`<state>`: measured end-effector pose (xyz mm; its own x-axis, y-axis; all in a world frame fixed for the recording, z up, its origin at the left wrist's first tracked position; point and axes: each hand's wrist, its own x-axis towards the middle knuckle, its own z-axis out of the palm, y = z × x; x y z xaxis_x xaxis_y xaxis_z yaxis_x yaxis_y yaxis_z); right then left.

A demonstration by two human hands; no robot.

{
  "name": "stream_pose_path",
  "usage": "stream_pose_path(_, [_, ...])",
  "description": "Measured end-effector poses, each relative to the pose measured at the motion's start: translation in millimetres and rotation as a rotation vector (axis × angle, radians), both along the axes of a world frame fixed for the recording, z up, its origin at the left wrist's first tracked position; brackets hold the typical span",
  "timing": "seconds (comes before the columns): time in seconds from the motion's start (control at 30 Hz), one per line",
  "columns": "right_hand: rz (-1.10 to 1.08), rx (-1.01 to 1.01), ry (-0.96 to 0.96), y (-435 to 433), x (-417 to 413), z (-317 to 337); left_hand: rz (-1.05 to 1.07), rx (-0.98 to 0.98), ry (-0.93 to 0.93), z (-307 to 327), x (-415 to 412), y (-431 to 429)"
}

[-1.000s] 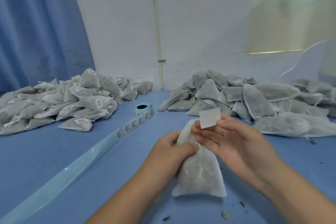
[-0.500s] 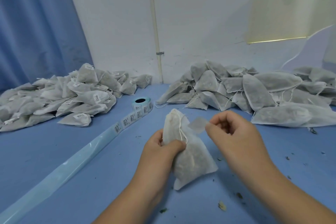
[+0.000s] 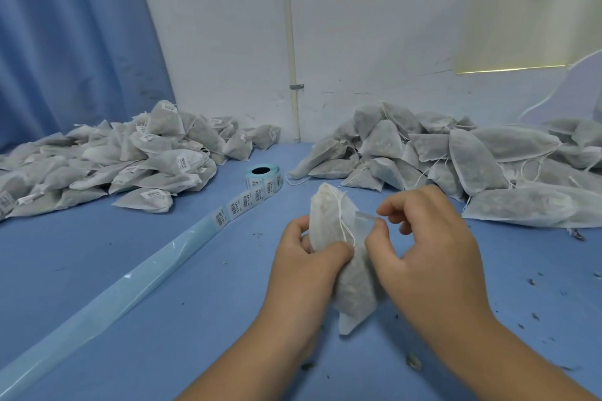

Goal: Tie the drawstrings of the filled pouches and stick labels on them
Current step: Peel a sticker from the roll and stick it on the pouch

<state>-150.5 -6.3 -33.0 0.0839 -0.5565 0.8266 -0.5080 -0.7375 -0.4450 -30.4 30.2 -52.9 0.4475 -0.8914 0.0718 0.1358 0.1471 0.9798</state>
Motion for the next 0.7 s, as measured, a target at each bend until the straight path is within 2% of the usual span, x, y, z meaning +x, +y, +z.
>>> stream_pose_path(0.2, [0.064,0.078,0.144,0.9,2.6,-5.8,-0.01,-0.013,-0.021,3.4,-2.9,2.6])
stream_pose_path(0.4, [0.134,0.173,0.201,-0.6,2.6,-7.4,-0.049,-0.044,-0.042,3.9,-1.1,3.5])
stream_pose_path(0.57, [0.169,0.208,0.224,-0.8,-1.1,-4.9,-0.147,-0.075,0.033,4.0,1.2,1.0])
stream_pose_path(0.7, [0.215,0.221,0.359,3.2,-5.8,-1.8,-0.077,-0.043,0.07,2.7,2.5,0.7])
